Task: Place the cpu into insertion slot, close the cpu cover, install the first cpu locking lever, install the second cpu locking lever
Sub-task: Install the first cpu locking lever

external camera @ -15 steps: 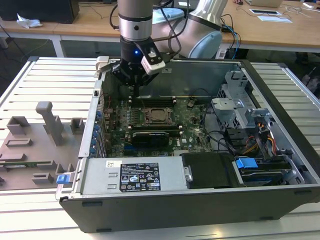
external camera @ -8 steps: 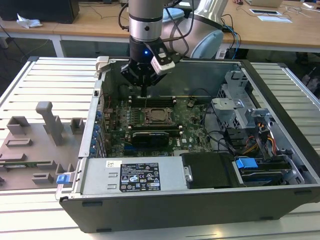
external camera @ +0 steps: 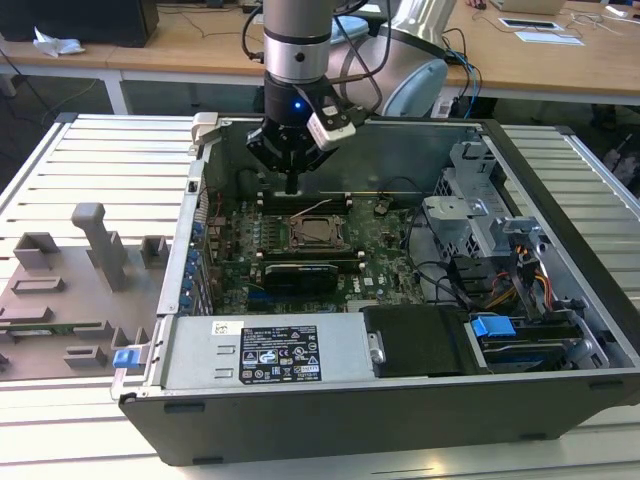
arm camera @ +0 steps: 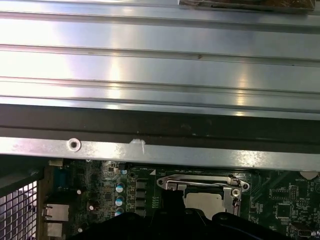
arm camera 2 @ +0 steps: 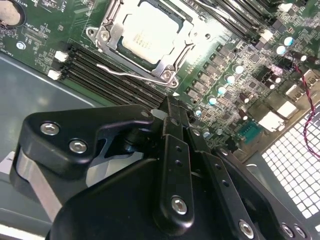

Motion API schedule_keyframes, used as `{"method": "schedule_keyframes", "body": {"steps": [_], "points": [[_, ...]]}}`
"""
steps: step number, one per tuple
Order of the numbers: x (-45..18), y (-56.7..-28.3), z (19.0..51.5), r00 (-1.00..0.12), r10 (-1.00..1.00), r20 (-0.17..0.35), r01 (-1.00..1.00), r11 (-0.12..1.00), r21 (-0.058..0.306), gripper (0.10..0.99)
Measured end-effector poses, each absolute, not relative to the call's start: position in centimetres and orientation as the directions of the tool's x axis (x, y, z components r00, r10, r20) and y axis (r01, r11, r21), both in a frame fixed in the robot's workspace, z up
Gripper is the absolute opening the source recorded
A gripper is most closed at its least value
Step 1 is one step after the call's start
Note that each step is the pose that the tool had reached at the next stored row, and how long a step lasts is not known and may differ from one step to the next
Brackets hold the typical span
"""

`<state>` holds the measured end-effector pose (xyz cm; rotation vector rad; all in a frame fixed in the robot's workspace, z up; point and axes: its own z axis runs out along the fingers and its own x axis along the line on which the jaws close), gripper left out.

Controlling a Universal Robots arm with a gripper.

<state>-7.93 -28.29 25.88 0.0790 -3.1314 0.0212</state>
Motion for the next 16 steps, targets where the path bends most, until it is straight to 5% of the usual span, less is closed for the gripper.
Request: {"method": "schedule_keyframes", "body": {"steps": [16], "points": [[-6.4,-28.3,25.5,-0.999,-0.050,0.013,-0.051,0.999,-0.013,0.106]]}}
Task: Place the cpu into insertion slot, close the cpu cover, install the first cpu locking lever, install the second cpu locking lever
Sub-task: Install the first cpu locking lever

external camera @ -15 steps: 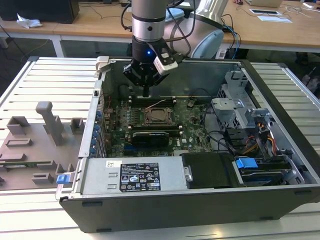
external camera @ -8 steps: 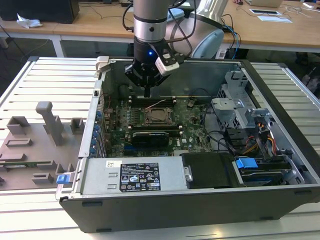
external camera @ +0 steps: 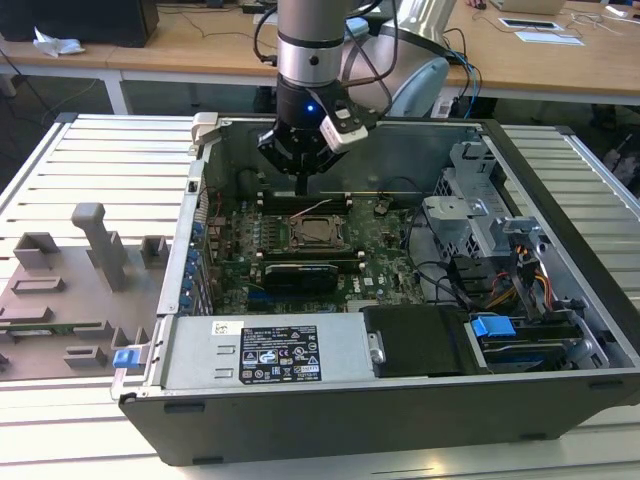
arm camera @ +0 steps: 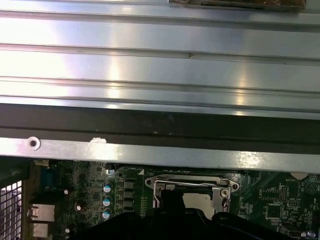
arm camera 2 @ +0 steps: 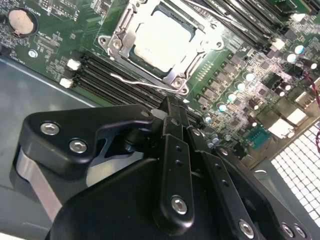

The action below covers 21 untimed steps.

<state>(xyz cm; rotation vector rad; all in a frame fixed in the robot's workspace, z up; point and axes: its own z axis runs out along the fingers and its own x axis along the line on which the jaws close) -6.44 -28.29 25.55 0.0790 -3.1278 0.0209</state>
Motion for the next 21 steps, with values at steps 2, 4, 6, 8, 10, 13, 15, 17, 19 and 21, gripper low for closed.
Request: {"method": "schedule_keyframes", "body": {"steps": [2,4,6,8,10,13,15,17,19,21], "points": [[-6.2,-28.3,25.5,-0.999,-0.050,0.014,-0.051,0.999,-0.013,0.106],[-6.1,-28.3,25.4,-0.999,-0.050,0.015,-0.051,0.999,-0.013,0.106],[-6.1,-28.3,25.2,-0.999,-0.050,0.015,-0.050,0.999,-0.013,0.106],[-6.1,-28.3,24.9,-0.999,-0.050,0.016,-0.050,0.999,-0.013,0.106],[-6.1,-28.3,24.6,-0.999,-0.050,0.016,-0.051,0.999,-0.012,0.106],[-6.1,-28.3,23.5,-0.999,-0.050,0.017,-0.051,0.999,-0.012,0.106],[-6.1,-28.2,22.9,-0.999,-0.050,0.017,-0.050,0.999,-0.012,0.106],[-6.1,-28.0,22.7,-0.999,-0.050,0.017,-0.051,0.999,-0.010,0.106],[-6.1,-27.7,22.4,-0.999,-0.050,0.017,-0.050,0.999,-0.008,0.106],[-5.7,-27.5,22.2,-0.999,-0.050,0.018,-0.051,0.999,-0.008,0.106]]}}
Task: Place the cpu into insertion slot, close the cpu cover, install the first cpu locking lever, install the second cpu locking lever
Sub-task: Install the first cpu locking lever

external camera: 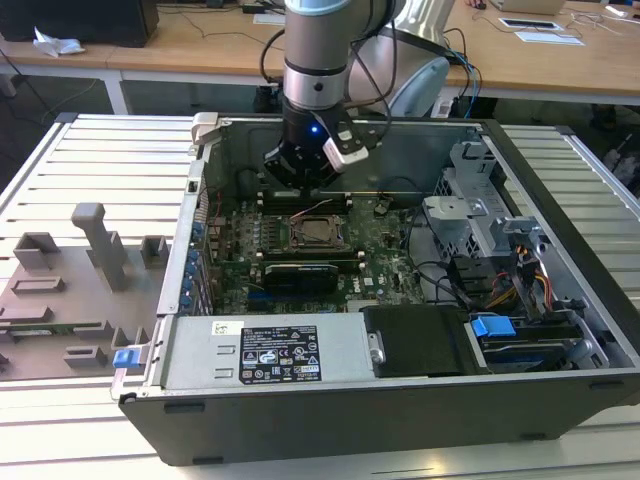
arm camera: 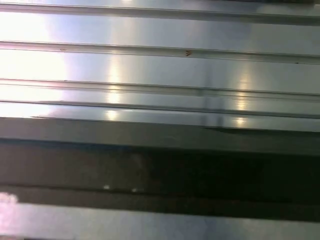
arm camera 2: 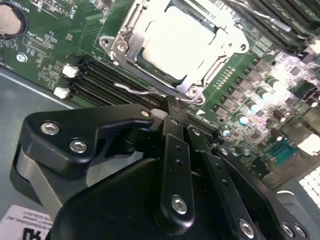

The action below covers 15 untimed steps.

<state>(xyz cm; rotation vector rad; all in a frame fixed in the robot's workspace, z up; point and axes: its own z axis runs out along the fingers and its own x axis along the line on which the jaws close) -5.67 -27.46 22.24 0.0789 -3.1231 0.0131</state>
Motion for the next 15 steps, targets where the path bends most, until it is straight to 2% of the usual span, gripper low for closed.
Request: {"method": "schedule_keyframes", "body": {"steps": [15], "points": [[-2.2,-27.1,20.9,-0.998,-0.050,0.030,-0.051,0.999,-0.007,0.106]]}}
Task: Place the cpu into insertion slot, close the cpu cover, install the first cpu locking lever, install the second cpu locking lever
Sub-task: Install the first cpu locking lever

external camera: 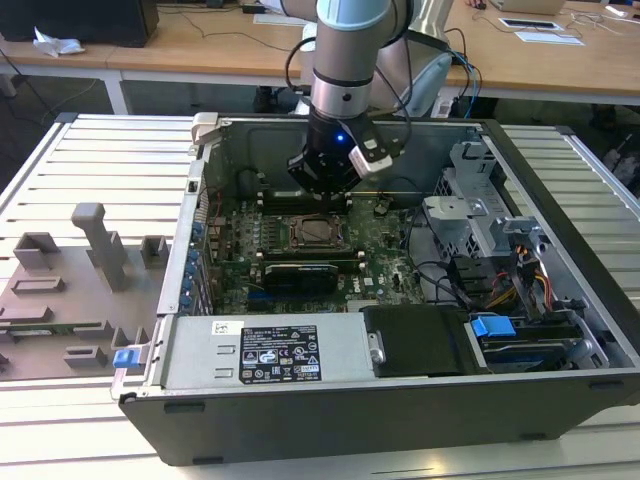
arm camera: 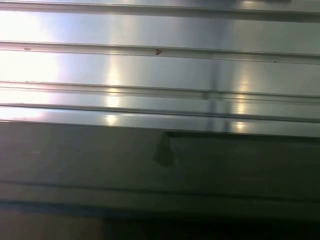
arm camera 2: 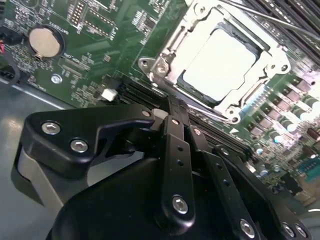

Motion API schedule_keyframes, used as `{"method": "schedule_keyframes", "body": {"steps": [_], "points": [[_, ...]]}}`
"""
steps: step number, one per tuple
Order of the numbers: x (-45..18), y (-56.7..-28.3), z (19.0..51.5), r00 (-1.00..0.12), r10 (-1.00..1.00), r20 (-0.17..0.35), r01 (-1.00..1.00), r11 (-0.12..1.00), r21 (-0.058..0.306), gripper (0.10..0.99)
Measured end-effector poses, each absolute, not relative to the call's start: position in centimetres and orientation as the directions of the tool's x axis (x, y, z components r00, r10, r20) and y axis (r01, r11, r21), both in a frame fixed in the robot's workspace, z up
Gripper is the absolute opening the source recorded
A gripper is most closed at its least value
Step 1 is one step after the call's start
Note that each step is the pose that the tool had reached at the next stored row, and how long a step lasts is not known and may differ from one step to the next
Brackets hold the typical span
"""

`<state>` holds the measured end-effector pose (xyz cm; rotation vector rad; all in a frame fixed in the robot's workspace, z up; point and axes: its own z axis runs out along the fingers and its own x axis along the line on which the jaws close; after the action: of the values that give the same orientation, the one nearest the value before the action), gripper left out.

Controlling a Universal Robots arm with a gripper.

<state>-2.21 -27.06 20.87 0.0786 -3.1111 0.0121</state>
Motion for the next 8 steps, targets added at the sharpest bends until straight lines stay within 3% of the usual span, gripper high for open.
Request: {"method": "schedule_keyframes", "body": {"steps": [8], "points": [[-1.98,-27.42,20.23,-0.998,-0.051,0.031,-0.051,0.999,-0.003,0.106]]}}
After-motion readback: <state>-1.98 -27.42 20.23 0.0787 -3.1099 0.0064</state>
